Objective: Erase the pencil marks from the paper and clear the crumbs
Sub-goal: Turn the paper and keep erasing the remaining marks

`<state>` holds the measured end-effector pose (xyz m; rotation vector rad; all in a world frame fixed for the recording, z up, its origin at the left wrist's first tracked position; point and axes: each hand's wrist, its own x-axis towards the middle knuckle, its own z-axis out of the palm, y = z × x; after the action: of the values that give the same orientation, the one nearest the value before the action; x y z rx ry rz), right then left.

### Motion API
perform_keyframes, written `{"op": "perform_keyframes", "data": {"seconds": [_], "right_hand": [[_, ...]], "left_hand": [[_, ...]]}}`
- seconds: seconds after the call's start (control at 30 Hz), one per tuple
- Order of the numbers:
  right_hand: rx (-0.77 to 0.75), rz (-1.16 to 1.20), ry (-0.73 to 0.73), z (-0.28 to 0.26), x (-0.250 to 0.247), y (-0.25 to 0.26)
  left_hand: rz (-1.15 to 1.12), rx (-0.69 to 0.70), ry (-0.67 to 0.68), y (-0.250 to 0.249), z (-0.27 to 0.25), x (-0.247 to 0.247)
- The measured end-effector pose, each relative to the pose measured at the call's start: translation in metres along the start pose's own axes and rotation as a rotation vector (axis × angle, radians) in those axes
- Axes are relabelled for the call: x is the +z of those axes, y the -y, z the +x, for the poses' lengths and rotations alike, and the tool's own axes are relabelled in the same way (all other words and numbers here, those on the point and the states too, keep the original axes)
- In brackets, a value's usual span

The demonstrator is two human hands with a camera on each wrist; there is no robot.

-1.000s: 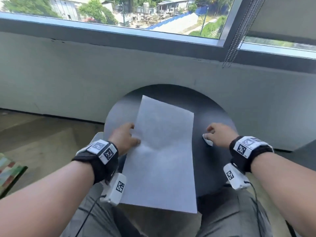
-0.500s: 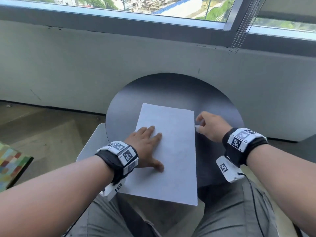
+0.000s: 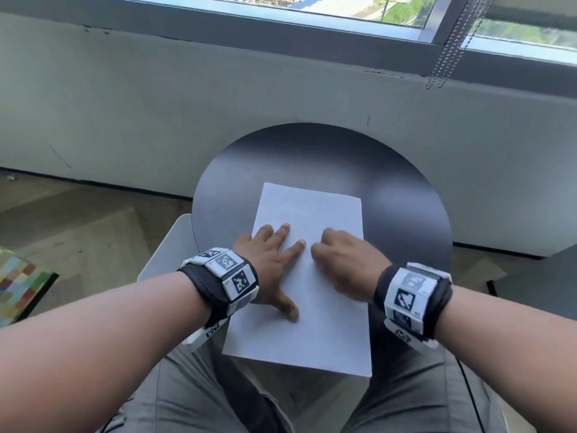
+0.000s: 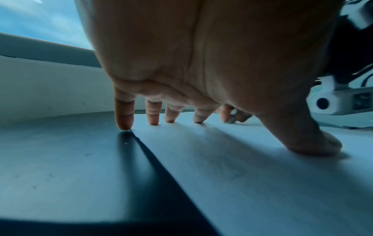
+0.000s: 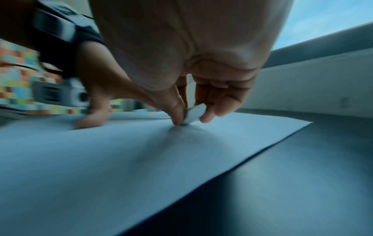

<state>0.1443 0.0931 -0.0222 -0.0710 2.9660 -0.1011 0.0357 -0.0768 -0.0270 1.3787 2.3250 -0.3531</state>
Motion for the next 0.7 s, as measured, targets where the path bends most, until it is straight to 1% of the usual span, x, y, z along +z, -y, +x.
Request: {"op": "perform_keyframes", "data": {"seconds": [0.07,0.1,0.13,0.23,0.27,0.3,0.33,0.4,0.43,0.47,0.5,0.57,0.6,0.63,0.67,0.7], "right_hand": [[-0.187,0.051,0.078,-0.012,0.003,0.013],[-0.213,0.062,0.106,-0.011,0.0,0.011],[-0.182,0.069,0.109,-0.006,-0.003,0.005],[0.094,0.054,0.012,0.012,-0.011,-0.019],[0.137,0.04,0.004,0.015,-0.011,-0.019],[0.114,0.031,0.012,0.014,-0.01,-0.01],[0.04,0.045,0.043,0.011,-0.01,0.005],[-0.161,0.101,0.098,-0.001,-0.004,0.035],[-0.221,0.124,0.115,-0.004,-0.004,0.04],[-0.228,0.149,0.104,-0.002,-0.006,0.035],[-0.175,0.189,0.07,0.005,-0.006,0.023],[0.058,0.195,-0.023,0.019,-0.006,-0.008],[0.152,0.173,-0.044,0.022,-0.006,-0.018],[0.163,0.155,-0.053,0.02,-0.002,-0.02],[0.11,0.151,-0.046,0.015,-0.001,-0.013],[0.01,0.161,-0.025,0.006,0.002,-0.001]], "left_hand": [[0.008,-0.002,0.0,0.001,0.0,0.003],[0.009,-0.005,0.0,0.002,0.0,0.004],[0.007,-0.008,0.001,0.002,0.001,0.005],[-0.017,-0.015,0.009,0.003,0.001,0.005],[-0.019,-0.018,0.009,0.002,0.001,0.004],[-0.019,-0.018,0.006,0.002,0.002,0.004],[-0.022,-0.018,0.003,0.002,0.002,0.004],[-0.047,-0.019,-0.002,0.003,0.002,0.007],[-0.059,-0.02,-0.002,0.004,0.003,0.008],[-0.061,-0.021,-0.002,0.004,0.003,0.008],[-0.056,-0.024,-0.001,0.004,0.004,0.008],[-0.041,-0.039,0.004,0.002,0.006,0.007],[-0.041,-0.048,0.012,0.002,0.006,0.006],[-0.044,-0.056,0.02,0.001,0.007,0.005],[-0.047,-0.06,0.029,0.0,0.007,0.004],[-0.05,-0.062,0.038,0.0,0.007,0.003]]}}
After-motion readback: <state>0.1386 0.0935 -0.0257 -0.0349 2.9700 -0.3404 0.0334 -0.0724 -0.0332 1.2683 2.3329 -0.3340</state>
